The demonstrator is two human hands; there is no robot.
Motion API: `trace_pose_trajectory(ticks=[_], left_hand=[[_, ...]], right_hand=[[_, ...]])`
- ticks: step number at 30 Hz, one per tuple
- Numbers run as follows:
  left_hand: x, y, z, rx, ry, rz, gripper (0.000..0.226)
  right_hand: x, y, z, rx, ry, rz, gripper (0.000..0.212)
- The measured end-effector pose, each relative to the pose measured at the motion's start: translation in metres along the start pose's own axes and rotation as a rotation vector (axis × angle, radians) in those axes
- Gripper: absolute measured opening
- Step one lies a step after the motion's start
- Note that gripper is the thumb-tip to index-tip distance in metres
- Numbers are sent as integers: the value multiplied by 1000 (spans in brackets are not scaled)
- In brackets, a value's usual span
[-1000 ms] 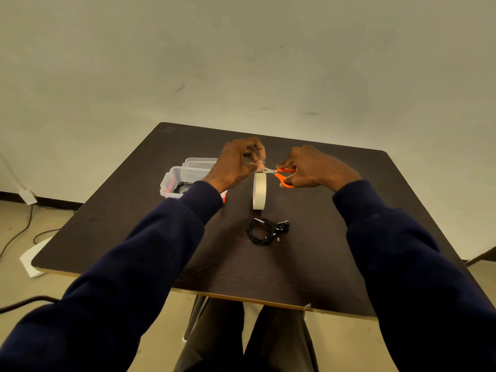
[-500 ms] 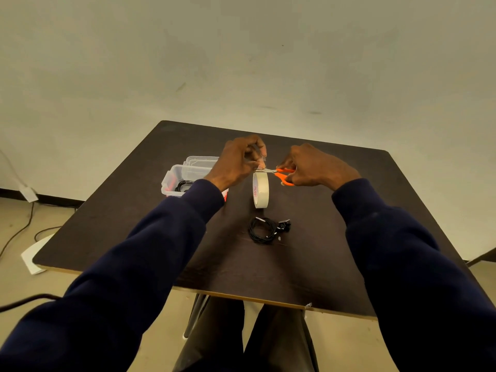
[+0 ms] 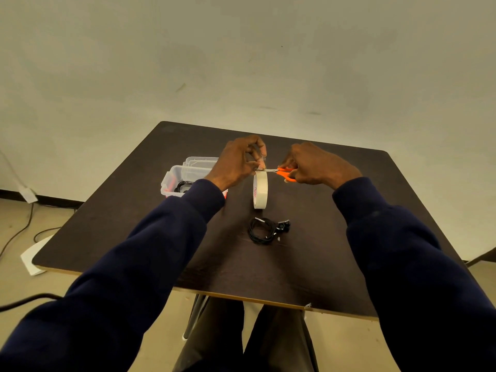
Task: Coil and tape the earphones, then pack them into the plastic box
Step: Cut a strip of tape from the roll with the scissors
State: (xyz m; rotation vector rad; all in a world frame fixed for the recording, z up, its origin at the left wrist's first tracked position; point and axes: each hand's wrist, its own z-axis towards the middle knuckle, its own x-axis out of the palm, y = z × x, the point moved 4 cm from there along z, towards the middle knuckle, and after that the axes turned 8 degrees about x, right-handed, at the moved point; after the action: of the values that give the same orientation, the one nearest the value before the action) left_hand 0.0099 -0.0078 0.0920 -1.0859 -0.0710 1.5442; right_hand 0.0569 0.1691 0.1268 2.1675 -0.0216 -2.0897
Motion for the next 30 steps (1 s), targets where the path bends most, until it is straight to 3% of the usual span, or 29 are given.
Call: trace_pose_trajectory(ticks=[13, 21, 26, 30], left_hand=[[0, 2, -1, -20, -28, -22, 25], [-2, 9, -2, -71, -30, -27, 34], [-2, 10, -4, -106, -74, -47, 49], [4, 3, -7, -99, -119, -21, 57]], right_hand=[[2, -3, -5, 37, -36, 35, 32], [5, -23, -33, 116, 38, 170, 46], [28, -56, -50, 298, -59, 93, 45], [72, -69, -48, 476, -19, 27, 37]])
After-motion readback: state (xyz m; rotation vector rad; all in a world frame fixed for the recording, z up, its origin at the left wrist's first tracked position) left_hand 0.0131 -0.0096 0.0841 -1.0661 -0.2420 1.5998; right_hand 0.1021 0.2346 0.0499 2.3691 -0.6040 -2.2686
